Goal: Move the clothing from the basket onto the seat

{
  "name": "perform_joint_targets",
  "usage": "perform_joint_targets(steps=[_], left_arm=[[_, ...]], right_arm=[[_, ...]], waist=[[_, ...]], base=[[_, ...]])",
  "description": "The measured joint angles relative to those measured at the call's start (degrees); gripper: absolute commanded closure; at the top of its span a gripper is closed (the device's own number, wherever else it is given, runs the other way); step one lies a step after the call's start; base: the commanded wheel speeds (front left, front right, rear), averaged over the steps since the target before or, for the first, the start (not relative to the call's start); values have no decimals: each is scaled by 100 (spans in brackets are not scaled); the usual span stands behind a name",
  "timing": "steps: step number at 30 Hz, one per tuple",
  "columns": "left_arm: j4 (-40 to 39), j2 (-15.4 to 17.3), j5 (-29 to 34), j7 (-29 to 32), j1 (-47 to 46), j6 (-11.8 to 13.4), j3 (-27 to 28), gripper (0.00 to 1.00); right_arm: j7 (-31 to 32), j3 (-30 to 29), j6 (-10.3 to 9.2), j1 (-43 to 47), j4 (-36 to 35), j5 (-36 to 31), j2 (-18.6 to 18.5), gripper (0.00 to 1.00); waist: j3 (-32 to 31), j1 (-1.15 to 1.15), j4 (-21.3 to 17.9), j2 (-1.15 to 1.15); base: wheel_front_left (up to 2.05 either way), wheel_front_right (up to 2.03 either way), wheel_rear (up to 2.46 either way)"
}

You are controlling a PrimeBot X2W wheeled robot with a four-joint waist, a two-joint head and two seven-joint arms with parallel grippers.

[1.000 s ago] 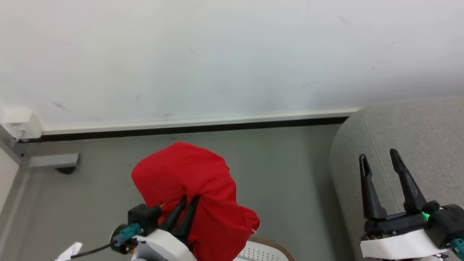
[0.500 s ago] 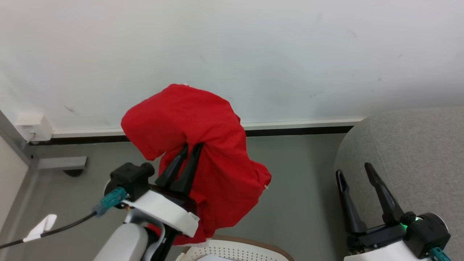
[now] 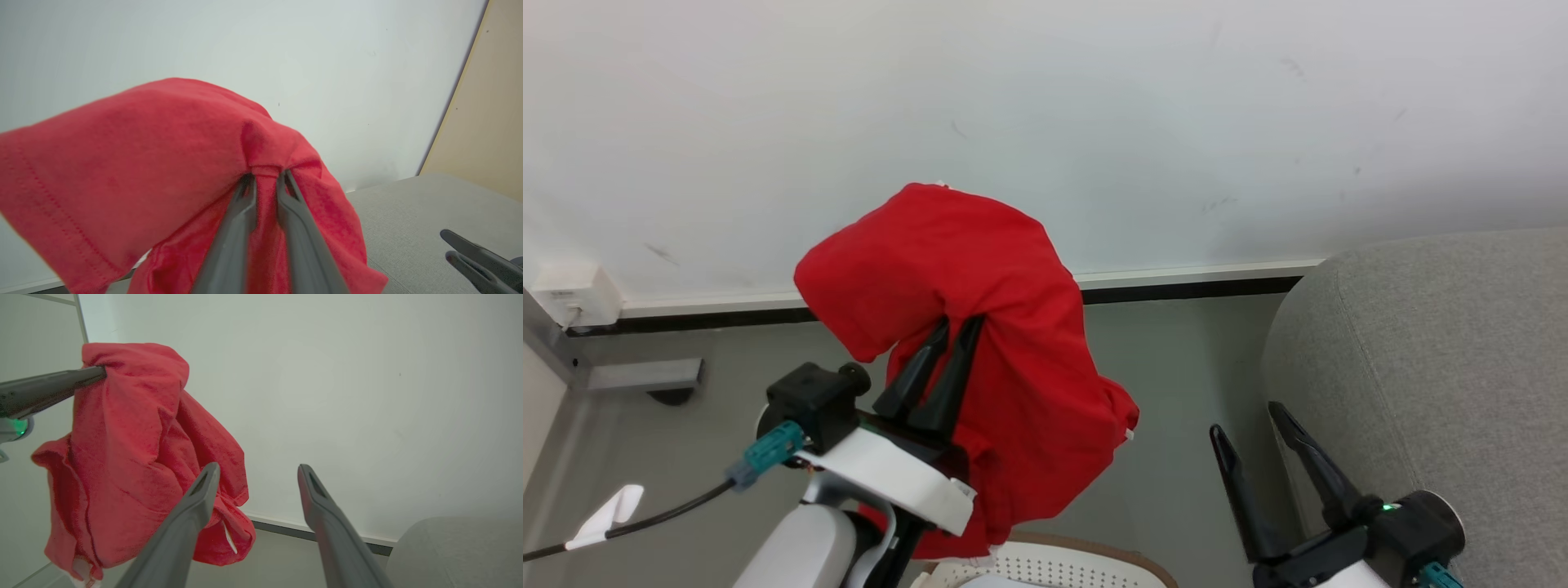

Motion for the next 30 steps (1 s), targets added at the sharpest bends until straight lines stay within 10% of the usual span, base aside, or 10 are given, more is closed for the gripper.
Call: perform_joint_targets(steps=[30], left_arm=[[236,-497,-118,301,-87,-432,-1658,100]], right_arm=[[45,2303,-1,-1850,2479,1117,-214,0]], waist=[[-497,0,1495,0]], base=[[0,0,0]])
